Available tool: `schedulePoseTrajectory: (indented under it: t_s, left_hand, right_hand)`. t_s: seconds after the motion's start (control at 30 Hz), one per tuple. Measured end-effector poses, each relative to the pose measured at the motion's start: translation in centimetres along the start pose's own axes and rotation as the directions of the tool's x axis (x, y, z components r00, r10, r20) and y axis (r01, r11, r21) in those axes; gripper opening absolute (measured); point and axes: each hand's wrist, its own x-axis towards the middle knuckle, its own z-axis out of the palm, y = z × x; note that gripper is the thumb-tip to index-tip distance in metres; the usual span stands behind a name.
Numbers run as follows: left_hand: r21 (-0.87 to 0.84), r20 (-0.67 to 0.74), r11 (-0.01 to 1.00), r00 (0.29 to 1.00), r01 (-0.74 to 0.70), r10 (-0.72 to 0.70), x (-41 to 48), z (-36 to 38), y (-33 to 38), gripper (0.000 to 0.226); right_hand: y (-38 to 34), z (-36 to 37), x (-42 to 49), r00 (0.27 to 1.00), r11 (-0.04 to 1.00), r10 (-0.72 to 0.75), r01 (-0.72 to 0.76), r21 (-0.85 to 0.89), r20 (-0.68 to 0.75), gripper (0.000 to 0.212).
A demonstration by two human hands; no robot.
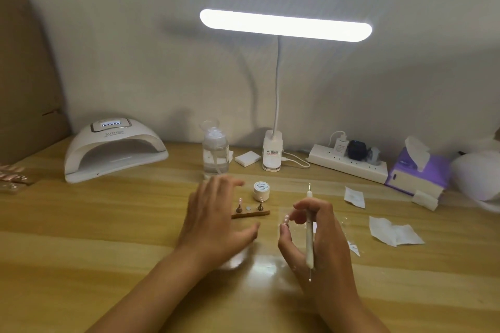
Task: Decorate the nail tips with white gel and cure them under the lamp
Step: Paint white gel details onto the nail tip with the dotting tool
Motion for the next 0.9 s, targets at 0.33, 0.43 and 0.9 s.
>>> schedulePoseTrajectory:
  t_s: [0.33, 0.43, 0.9]
  left_hand:
    - [-0.180, 0.183, 0.973, 0.977, 0.142, -0.109, 0.3, -1.1, -3.4, 0.018]
    - [-0.226, 0.079, 0.974, 0.997, 0.008, 0.011, 0.2, -1.2, -2.7, 0.024]
    - [-0.285, 0.081, 0.949, 0.983, -0.135, 0.165, -0.1, -1.0, -0.7, 0.027]
  right_hand:
    - [0.0, 0.1, 0.2, 0.999, 1.000, 0.010, -0.009, -0.027, 0.044, 0.050]
    - [0.1, 0.0, 0.3, 0.999, 1.000, 0.001, 0.000, -0.017, 0.033, 0.042]
    - [0.0, -0.1, 0.3, 0.999, 1.000, 0.029, -0.029, -0.008, 0.036, 0.039]
